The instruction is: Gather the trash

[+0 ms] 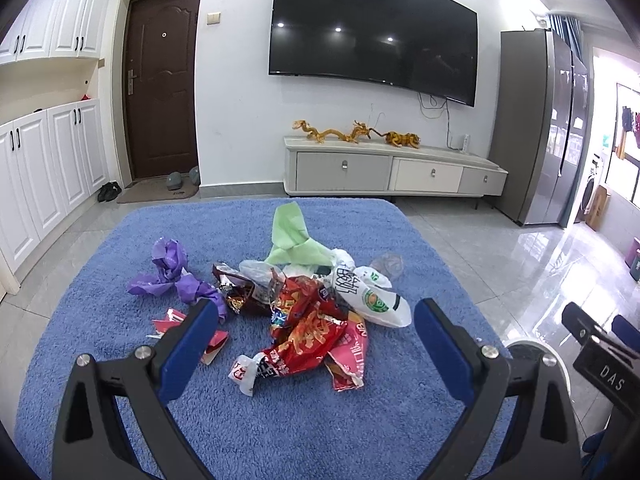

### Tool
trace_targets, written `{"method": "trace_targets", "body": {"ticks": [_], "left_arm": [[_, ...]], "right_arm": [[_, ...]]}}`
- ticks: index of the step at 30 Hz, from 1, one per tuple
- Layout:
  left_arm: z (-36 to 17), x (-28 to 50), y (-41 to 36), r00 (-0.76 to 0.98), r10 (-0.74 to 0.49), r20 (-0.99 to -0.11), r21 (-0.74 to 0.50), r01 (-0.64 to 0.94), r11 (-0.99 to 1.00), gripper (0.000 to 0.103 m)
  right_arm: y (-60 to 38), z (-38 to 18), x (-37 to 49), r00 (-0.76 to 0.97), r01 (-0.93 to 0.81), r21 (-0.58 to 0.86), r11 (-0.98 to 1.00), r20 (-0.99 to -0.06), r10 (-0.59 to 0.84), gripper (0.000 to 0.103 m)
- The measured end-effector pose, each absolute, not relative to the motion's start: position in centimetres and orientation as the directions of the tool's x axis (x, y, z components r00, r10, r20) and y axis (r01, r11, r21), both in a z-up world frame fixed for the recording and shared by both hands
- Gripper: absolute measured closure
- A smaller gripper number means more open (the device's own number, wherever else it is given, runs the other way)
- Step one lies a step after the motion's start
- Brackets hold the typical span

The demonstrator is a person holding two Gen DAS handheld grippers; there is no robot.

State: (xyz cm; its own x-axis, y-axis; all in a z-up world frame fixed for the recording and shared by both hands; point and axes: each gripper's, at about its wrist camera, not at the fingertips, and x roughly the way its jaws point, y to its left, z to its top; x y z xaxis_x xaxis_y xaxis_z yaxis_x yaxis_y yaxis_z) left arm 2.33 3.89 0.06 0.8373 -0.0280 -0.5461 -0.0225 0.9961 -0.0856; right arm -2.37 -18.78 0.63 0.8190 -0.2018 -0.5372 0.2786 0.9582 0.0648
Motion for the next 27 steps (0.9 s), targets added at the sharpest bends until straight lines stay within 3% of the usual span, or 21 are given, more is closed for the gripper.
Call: {"method": "trace_targets", "body": {"ticks": [27], "left_arm": [[-1.4,5.1,4.8,0.845,-0.046,-0.532,-0.103,-0.011,0.995,0.004]], "right_arm": [[-17.9,-0.2,1.1,0.836,0.215,0.069,0.974,-0.529,-0.147,0.0]]}}
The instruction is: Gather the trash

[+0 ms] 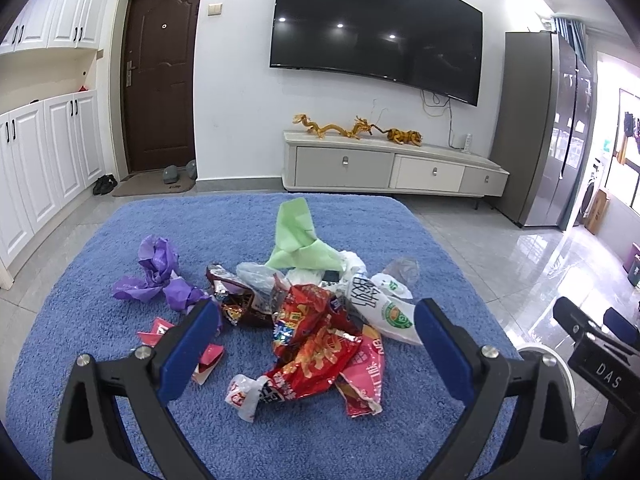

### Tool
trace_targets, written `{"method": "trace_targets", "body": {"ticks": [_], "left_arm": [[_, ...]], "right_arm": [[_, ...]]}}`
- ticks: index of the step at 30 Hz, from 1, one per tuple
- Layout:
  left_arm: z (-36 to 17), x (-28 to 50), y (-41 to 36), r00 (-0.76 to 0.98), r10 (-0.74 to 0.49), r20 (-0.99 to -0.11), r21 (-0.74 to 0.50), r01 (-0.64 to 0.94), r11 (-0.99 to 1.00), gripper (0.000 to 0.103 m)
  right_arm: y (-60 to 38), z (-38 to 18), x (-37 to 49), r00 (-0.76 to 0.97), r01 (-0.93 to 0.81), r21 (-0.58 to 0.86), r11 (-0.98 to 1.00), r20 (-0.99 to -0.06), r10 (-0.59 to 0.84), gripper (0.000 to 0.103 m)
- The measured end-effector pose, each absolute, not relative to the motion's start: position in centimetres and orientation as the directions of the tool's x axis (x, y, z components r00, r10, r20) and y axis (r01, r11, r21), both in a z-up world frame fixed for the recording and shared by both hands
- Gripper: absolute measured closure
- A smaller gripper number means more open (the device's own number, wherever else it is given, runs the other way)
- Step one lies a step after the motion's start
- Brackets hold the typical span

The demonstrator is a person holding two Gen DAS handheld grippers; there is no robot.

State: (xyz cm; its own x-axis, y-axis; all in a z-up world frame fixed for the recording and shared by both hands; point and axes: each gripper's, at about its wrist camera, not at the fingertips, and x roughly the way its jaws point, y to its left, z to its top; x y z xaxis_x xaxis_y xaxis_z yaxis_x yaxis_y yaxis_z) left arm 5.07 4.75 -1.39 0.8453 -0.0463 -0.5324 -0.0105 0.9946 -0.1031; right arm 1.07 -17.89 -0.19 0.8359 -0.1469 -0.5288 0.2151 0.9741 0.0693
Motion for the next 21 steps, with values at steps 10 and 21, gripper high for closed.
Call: {"method": "trace_targets", "body": {"ticks": [10,21], "left_arm": [[-1.1,5.3,4.9,0.842,-0.103,-0.53,-0.11,0.052,0.993,0.004],[-1.8,8.0,15.5,0.79,-0.043,-0.612,-0.156,-0.067,0.985,0.005]], "right_arm": [[-17.6,-0.4,2.4,0.845,0.128,0.133,0.983,-0.533,-0.038,0.0],[-14.3,-1.5,5.7,0.777,-0.094,0.218,0.971,-0.595,0.208,0.0]]}}
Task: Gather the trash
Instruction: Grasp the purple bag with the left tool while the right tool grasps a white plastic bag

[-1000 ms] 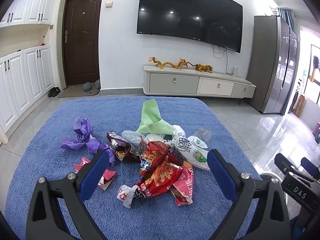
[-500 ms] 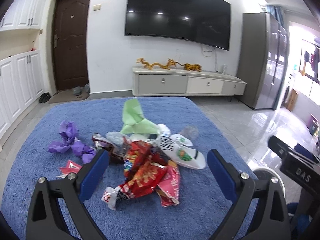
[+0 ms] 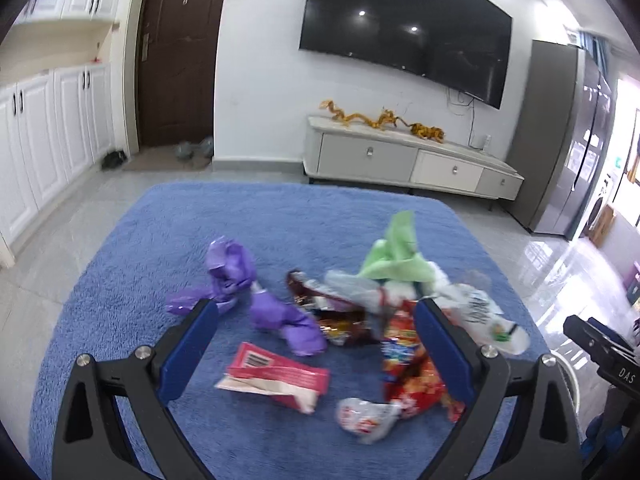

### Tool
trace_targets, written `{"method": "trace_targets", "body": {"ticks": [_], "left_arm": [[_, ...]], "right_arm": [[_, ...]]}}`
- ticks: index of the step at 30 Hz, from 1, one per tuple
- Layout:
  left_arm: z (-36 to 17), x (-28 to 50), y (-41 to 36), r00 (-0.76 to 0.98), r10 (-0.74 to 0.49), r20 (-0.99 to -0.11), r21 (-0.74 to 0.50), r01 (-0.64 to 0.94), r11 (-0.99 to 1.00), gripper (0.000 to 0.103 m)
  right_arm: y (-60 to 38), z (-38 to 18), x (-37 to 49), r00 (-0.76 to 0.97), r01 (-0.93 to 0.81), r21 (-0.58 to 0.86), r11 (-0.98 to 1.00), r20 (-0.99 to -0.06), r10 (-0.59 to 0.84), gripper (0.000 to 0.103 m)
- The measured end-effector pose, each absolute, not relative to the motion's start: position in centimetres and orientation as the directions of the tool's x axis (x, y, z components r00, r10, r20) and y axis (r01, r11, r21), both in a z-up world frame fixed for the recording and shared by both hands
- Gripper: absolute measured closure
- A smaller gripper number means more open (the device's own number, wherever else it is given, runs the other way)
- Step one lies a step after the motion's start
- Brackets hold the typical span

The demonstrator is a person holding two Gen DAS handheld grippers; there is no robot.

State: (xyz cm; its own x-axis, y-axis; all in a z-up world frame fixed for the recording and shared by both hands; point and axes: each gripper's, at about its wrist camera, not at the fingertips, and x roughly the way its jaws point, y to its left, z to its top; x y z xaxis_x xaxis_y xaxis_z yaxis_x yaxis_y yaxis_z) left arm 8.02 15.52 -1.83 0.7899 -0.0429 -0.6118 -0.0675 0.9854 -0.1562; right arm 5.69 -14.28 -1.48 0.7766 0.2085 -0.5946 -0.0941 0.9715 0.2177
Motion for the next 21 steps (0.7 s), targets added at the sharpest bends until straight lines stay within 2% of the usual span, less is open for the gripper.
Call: {"method": "trace_targets", "body": {"ticks": [2,6,9,10,14,17,19,21], "left_arm": [[-2.4,8.8,16.9,0.769,-0.064,-0.636,-0.184,-0.071,0.98,0.007],[-3.8,10.5,18.8,0.724,-0.117,-0.68,-0.256,-0.086,0.963,0.02],[-4.7,11.6,19.2,0.698,-0.136,-0.703,-0.278,-0.094,0.956,0.021],[-5.0,12.0,19.3,0.692,-0.142,-0.708,-0.285,-0.096,0.954,0.024],[-5.8,13.1,19.7,0.681,-0.14,-0.719,-0.289,-0.11,0.951,0.03],[-6.6,14.2,20.3,0.667,-0.142,-0.731,-0.307,-0.136,0.942,0.034],[-7.4,14.8,20.5,0.646,-0.179,-0.742,-0.343,-0.137,0.929,0.05],[-7.9,15.0,20.4,0.64,-0.172,-0.749,-0.335,-0.141,0.932,0.061]], "right_arm": [[-13.4,-1.5,6.5,0.751,-0.155,0.267,0.951,-0.593,0.289,0.004],[-11.0,-1.3,7.5,0.707,-0.264,0.297,0.918,-0.588,0.394,0.01],[-8.7,-1.6,8.5,0.664,-0.34,0.296,0.892,-0.597,0.451,0.013],[-8.0,-1.7,8.9,0.656,-0.353,0.286,0.891,-0.603,0.454,0.016],[-5.2,-2.7,10.1,0.623,-0.411,0.24,0.879,-0.631,0.463,0.044],[-4.1,-3.7,10.8,0.6,-0.425,0.222,0.877,-0.657,0.457,0.051],[-3.7,-4.4,11.1,0.581,-0.43,0.224,0.875,-0.673,0.458,0.068],[-4.0,-4.8,11.0,0.571,-0.434,0.228,0.872,-0.678,0.462,0.072]]}}
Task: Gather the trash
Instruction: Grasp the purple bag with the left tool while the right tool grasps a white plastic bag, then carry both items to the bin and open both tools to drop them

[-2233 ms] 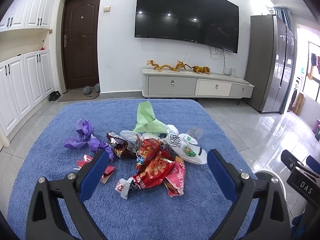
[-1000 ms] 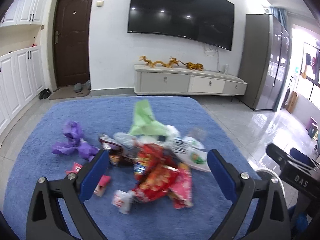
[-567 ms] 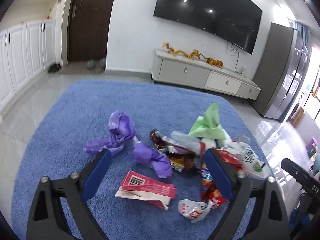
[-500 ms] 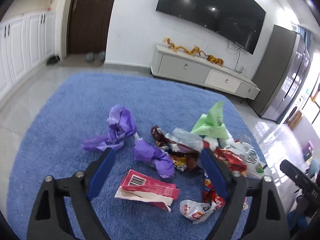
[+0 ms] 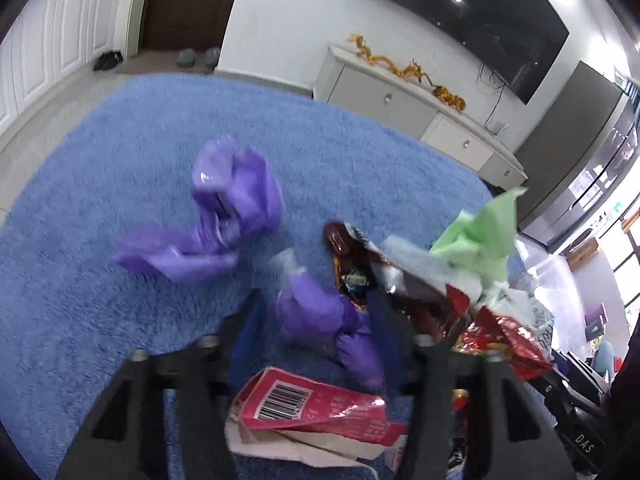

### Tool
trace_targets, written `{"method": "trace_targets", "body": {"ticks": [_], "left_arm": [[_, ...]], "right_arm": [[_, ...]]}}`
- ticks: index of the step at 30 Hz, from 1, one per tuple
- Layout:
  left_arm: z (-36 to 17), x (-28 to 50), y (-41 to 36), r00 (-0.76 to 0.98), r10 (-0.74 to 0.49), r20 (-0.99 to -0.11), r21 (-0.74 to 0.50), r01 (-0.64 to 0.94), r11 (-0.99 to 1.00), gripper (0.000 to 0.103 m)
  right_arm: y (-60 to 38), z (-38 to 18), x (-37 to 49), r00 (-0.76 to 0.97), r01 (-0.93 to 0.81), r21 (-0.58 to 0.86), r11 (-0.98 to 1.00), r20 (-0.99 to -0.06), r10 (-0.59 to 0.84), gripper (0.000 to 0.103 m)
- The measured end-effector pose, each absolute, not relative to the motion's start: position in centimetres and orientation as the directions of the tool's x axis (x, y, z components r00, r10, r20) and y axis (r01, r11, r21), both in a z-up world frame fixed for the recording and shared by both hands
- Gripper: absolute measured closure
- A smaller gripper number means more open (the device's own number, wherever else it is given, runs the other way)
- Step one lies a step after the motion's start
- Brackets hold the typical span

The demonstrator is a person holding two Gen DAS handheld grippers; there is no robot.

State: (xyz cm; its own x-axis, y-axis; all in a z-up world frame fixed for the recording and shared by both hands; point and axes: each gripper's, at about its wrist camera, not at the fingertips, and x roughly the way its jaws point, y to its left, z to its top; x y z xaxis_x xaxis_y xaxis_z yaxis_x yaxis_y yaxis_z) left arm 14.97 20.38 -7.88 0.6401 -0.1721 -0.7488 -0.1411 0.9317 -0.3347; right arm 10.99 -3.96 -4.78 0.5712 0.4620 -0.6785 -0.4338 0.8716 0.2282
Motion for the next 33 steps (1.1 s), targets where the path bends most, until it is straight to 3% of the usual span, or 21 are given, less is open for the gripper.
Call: {"method": "trace_targets", "body": {"ticks": [11,19,26,33], "left_arm": [[-2.5,11.0,18.7,0.745,-0.154,-0.649,-0.3,-0.064,0.952,0.065],[1.4,9.7,9.3,0.734,-0.336,-0.591,-0.314,0.175,0.933,0.065],[1.2,10.2,-5.7,0.587,-0.524,-0.617,-0.309,0.432,0.848,0.065],[-1.1,10.1,-19.4,0.422,-0.615,-0.666,-0.33,0.572,0.751,0.062]], "right_arm": [[-6.5,-1.1,7.4,0.612,-0.474,0.289,0.832,-0.571,0.547,0.077],[-14.8,1.0,3.9,0.74,-0.307,0.313,0.899,-0.515,0.432,0.078],[-27.2,-2.2,0.8,0.788,0.04,0.295,0.955,-0.597,0.151,0.077],[-36.7,-8.6,-0.7,0.711,0.28,0.327,0.902,-0.703,0.034,0.075]]}}
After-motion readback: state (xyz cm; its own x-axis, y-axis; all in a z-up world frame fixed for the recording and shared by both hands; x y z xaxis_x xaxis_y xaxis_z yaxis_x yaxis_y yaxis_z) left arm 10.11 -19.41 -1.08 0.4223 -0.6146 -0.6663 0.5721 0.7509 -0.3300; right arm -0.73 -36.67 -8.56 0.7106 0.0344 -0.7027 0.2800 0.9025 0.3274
